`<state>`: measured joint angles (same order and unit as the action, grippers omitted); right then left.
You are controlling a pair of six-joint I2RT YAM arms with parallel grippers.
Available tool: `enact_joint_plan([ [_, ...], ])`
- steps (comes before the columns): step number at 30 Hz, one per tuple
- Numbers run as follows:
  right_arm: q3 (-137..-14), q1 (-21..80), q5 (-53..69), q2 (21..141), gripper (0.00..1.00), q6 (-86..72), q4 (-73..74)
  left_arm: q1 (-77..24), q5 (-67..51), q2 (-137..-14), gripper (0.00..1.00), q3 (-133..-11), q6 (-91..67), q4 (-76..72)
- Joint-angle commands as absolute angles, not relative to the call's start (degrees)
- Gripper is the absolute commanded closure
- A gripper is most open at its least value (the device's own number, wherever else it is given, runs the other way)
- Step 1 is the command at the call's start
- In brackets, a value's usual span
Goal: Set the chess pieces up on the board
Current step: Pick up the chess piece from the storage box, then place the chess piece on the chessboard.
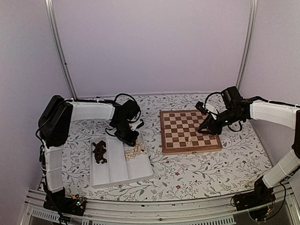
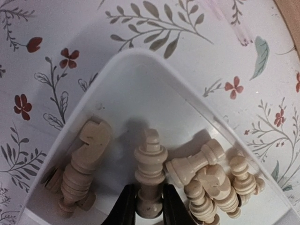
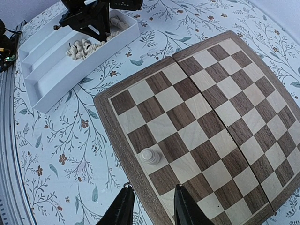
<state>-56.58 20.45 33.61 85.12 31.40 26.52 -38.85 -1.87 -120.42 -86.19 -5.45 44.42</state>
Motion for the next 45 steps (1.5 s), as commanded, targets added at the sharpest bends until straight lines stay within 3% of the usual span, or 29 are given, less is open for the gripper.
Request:
enact_joint_plan([
  [1, -59.2, 20.2, 34.4, 84.1, 0.67, 31.5, 27.2, -39.7, -1.2, -120.5, 0.85, -86.6, -4.4, 46.2],
  [11, -72.0, 20.2, 41.1, 85.7, 0.69, 27.7, 30.7, -40.2, -0.2, -103.0, 0.89, -82.6, -4.2, 42.8],
  [20, -84.8, 22.6, 57.3, 96.9, 0.64, 15.9, 31.3, -43.9, -21.7, -87.1, 0.91, -67.6, -10.2, 10.1],
  [29, -94.4, 31.3, 60.2, 104.6, 0.55, 15.1, 36.7, -46.7, -25.4, -87.9, 0.92, -64.8, -13.6, -1.6],
  [37, -96.4, 34.9, 64.5, 107.3, 0.55, 16.3, 39.0, -48.6, -28.7, -90.2, 0.91, -64.9, -15.2, -4.6],
  [41, -96.3, 35.5, 65.7, 107.4, 0.59, 17.8, 39.8, -49.0, -29.3, -90.7, 0.92, -64.7, -15.8, -5.7],
  [45, -96.1, 35.6, 66.6, 107.5, 0.72, 18.1, 40.1, -49.3, -29.6, -91.4, 0.92, -64.8, -15.8, -6.0],
])
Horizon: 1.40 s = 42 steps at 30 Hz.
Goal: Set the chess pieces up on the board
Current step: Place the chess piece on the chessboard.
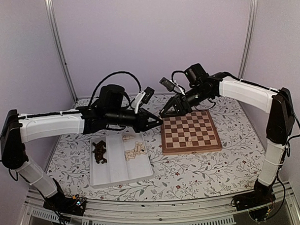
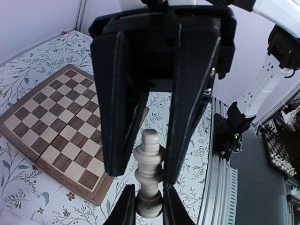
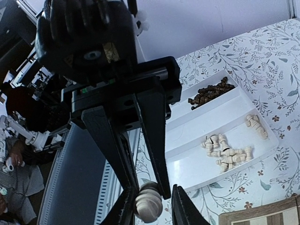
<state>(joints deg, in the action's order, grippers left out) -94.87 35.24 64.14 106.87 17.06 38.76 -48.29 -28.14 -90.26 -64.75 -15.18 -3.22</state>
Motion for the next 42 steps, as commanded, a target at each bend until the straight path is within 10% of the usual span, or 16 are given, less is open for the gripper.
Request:
enact_joint_plan([
  [1, -95.9, 35.6, 66.7, 107.4, 0.75, 18.2, 40.0, -49.4, -29.7, -91.5, 0.91, -64.9, -15.8, -6.0],
  [8, -95.1, 35.6, 66.5, 106.7, 1.00, 18.7, 39.6, -49.7, -29.5, -92.3, 0.87, -65.2, -15.7, -5.8],
  [17, -84.9, 30.8, 49.2, 96.8, 1.00, 21.9, 36.2, -49.6, -20.2, -90.2, 0.55, -71.3, -4.3, 9.2],
  [27, -63.8, 28.5, 19.0, 83.0, 1.00, 30.2, 31.0, -47.4, -10.1, -91.5, 0.52, -75.9, 5.6, 14.4],
  [42, -61.3, 28.5, 14.7, 88.0, 1.00, 33.0, 32.7, -41.2, -7.5, -85.7, 0.51, -66.1, 5.1, 9.6],
])
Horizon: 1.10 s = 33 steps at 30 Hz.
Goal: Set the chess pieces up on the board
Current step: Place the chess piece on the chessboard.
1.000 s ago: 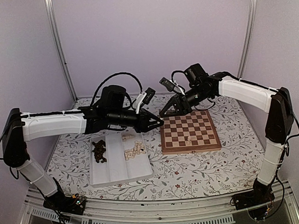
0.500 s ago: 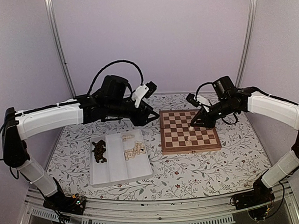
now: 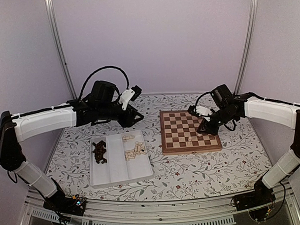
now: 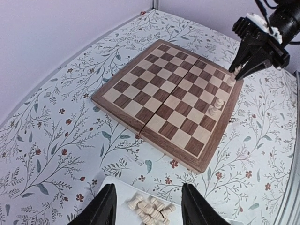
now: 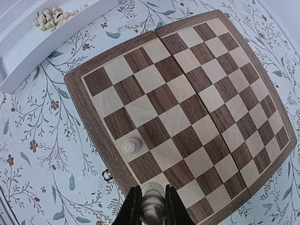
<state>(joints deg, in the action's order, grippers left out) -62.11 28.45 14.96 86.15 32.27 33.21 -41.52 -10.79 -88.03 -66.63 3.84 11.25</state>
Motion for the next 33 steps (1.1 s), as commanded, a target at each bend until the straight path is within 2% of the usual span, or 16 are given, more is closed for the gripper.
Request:
enact_joint_plan([
  [1, -61.3, 28.5, 15.1, 88.3, 1.00, 33.1, 32.6, -41.0, -7.6, -85.8, 0.51, -66.3, 5.1, 9.6],
  [14, -60.0, 28.5, 20.9, 92.7, 0.99, 32.2, 29.8, -40.7, -8.0, -86.5, 0.51, -66.8, 5.2, 10.5],
  [33, -60.4, 28.5, 19.2, 97.0, 0.95, 31.1, 26.7, -40.6, -7.5, -87.1, 0.52, -67.3, 6.2, 11.6],
])
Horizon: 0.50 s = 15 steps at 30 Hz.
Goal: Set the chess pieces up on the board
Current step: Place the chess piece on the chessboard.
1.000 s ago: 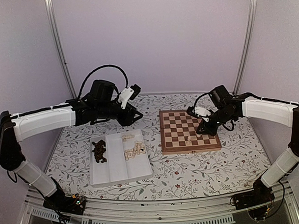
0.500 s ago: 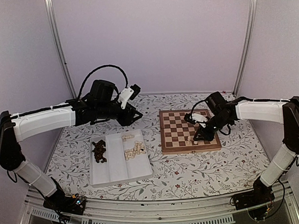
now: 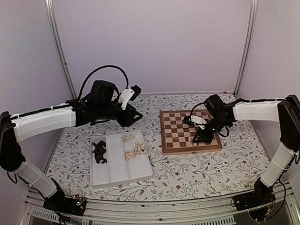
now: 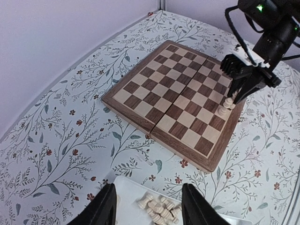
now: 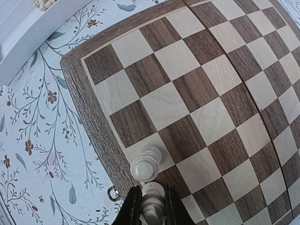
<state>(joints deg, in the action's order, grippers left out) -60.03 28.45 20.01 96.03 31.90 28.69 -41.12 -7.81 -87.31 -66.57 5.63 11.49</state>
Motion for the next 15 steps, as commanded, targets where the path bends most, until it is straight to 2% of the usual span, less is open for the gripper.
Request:
enact_joint_plan([
  [1, -60.3, 28.5, 18.8, 97.1, 0.94, 31.0, 26.6, -40.6, -7.5, -87.2, 0.52, -67.3, 6.3, 11.6],
  [15, -60.2, 28.5, 16.5, 97.7, 0.91, 30.3, 25.6, -40.6, -7.8, -87.7, 0.52, -67.5, 6.2, 11.9],
])
